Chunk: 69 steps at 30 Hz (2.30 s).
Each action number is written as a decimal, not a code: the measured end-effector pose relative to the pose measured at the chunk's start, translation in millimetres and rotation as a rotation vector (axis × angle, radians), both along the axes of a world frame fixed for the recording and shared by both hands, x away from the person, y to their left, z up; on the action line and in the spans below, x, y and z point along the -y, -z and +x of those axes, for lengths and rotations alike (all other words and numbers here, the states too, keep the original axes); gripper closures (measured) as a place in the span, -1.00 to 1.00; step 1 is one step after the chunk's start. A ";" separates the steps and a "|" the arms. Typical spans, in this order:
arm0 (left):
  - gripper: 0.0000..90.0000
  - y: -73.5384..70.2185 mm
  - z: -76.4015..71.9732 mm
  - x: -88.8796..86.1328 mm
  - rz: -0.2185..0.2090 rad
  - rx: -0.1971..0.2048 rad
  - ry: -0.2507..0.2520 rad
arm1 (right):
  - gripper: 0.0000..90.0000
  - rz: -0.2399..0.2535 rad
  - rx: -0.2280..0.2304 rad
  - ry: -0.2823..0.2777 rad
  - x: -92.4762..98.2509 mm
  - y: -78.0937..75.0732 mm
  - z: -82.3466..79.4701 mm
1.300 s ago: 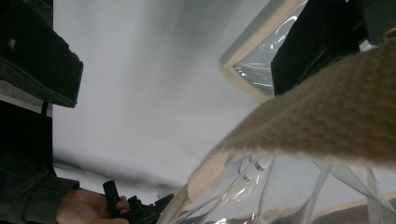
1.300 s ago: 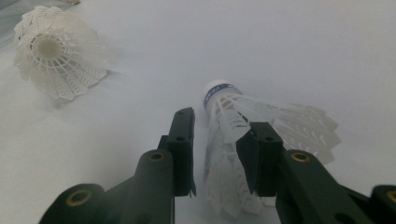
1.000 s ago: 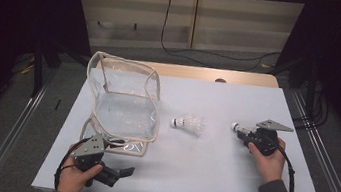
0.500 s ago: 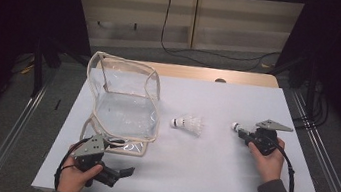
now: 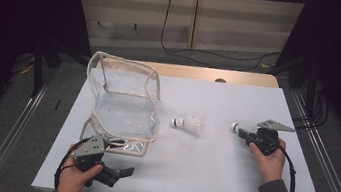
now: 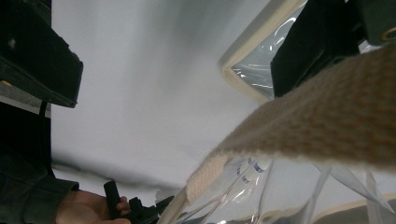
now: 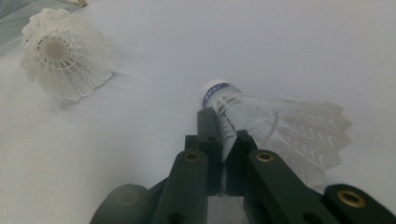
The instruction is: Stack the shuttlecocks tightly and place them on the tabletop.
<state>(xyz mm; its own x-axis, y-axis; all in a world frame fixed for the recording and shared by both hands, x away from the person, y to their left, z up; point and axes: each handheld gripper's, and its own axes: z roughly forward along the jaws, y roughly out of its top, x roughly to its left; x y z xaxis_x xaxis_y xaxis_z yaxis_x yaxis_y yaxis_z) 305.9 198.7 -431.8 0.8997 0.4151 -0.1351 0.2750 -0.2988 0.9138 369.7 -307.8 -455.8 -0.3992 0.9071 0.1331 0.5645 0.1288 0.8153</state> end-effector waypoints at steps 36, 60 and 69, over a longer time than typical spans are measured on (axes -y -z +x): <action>-0.95 -0.2 0.0 -0.2 0.003 0.007 0.000 | 0.98 0.024 0.048 -0.110 -14.4 -12.9 -4.4; -0.95 2.7 -0.4 -3.1 -0.014 0.015 -0.020 | 0.98 0.035 0.043 -0.151 -19.8 -13.9 -5.1; -0.95 2.9 -1.0 -3.8 -0.007 0.022 -0.019 | 0.98 0.042 0.045 -0.173 -23.3 -15.0 -5.1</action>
